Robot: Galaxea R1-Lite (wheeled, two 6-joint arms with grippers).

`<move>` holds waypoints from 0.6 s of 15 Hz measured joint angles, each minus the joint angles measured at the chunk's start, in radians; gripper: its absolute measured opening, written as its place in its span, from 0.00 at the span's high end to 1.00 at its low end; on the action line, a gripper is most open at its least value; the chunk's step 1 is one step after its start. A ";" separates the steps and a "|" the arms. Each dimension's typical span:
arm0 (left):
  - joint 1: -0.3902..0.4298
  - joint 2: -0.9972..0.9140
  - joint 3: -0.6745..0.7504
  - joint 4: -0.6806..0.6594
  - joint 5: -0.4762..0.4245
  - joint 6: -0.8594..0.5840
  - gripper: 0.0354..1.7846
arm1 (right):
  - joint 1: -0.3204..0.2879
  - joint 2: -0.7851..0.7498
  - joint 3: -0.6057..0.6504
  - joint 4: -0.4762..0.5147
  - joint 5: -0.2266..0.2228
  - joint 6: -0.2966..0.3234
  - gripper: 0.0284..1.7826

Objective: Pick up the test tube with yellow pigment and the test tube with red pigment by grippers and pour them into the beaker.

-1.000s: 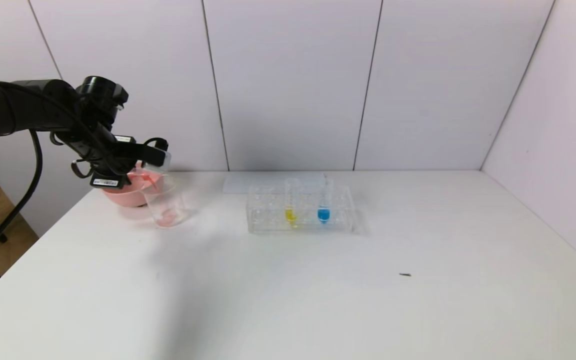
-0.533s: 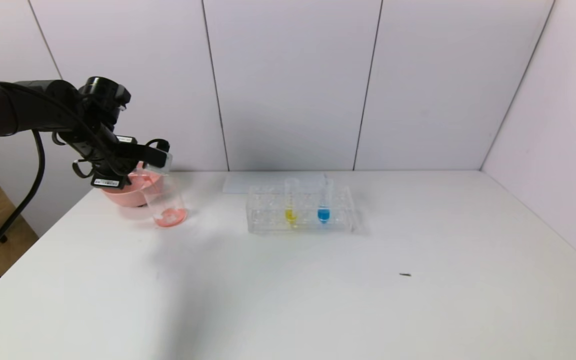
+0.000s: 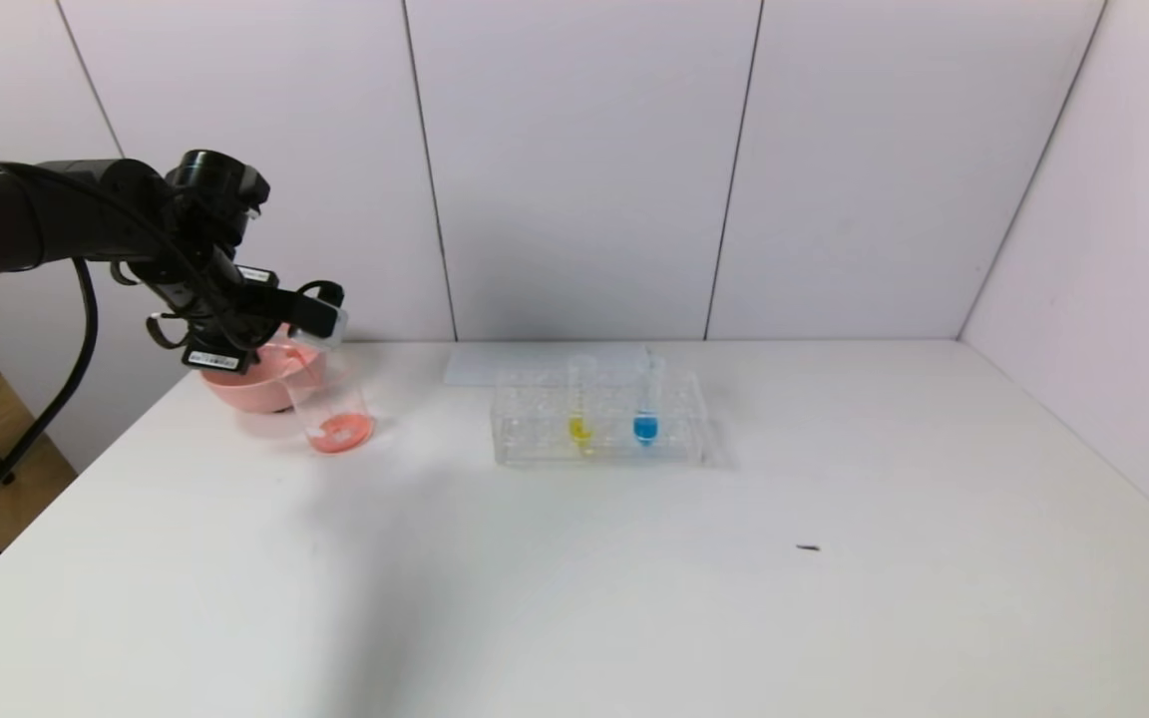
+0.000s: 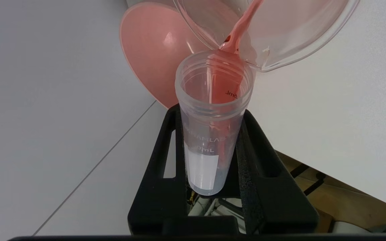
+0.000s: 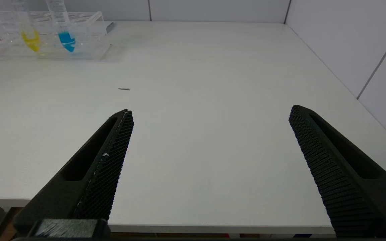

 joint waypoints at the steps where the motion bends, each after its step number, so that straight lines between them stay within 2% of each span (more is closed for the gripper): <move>1: -0.002 0.000 0.000 -0.001 0.003 0.001 0.76 | 0.000 0.000 0.000 0.000 0.000 0.000 0.05; 9: -0.020 -0.002 0.000 -0.024 0.055 0.026 0.76 | 0.000 0.000 0.000 0.000 0.000 0.000 0.05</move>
